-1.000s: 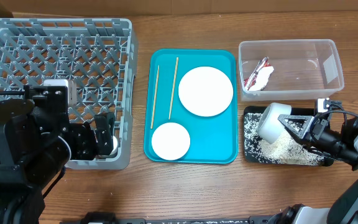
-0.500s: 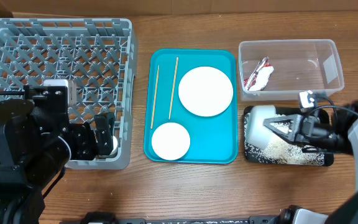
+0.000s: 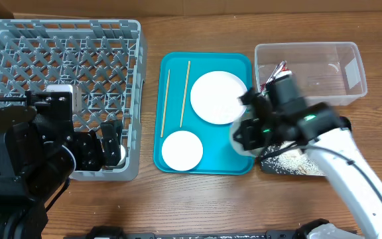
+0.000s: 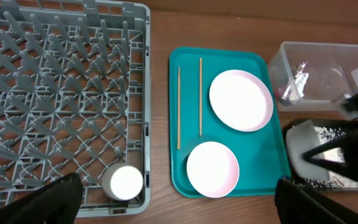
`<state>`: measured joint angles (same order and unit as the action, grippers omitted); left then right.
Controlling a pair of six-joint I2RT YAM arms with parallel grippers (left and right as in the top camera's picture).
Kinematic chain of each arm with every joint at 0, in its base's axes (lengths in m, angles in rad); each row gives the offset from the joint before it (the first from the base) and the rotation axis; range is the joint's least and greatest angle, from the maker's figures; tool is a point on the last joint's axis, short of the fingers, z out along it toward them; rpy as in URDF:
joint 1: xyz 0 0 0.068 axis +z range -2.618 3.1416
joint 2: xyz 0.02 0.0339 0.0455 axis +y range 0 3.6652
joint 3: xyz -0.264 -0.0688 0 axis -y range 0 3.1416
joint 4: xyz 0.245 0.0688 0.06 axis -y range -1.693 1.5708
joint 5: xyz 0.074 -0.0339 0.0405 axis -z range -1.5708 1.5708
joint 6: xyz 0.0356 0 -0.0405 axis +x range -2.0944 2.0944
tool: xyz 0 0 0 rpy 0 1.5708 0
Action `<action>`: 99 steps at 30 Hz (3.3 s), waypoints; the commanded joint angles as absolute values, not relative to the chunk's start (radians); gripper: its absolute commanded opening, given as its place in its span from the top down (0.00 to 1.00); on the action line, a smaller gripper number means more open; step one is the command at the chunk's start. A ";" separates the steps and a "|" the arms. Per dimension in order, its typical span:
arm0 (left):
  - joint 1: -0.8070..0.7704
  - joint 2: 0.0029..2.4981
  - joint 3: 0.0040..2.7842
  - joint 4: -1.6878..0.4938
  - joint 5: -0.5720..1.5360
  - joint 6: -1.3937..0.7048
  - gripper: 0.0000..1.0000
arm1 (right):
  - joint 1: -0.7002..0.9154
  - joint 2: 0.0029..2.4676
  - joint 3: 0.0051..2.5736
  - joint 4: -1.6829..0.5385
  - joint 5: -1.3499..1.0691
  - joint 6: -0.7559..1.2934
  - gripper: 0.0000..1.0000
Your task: Sort waste into correct bins and load items into the dishwasher
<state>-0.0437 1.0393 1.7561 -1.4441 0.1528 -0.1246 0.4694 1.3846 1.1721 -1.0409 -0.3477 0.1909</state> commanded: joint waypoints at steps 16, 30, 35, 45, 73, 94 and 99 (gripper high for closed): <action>-0.043 1.040 1.762 -1.440 0.147 -0.135 0.00 | 0.694 1.721 1.185 -0.868 -0.023 0.367 0.60; -0.043 1.040 1.762 -1.440 0.147 -0.135 0.00 | 0.694 1.463 1.278 -0.896 -0.020 0.367 0.52; -0.043 1.040 1.762 -1.440 0.147 -0.135 0.00 | 0.694 1.276 1.321 -0.895 0.044 0.303 0.34; -0.043 1.040 1.762 -1.440 0.147 -0.135 0.00 | 0.694 1.017 1.321 -0.952 -0.096 0.288 0.00; -0.043 1.040 1.762 -1.440 0.147 -0.135 0.00 | 0.152 0.593 0.895 -0.687 -0.047 0.019 0.00; -0.043 1.040 1.762 -1.440 0.147 -0.135 0.00 | -0.160 0.057 0.129 -0.183 -0.047 0.059 0.00; -0.043 1.040 1.762 -1.440 0.147 -0.135 0.00 | -0.160 0.002 0.007 -0.031 -0.046 0.059 0.00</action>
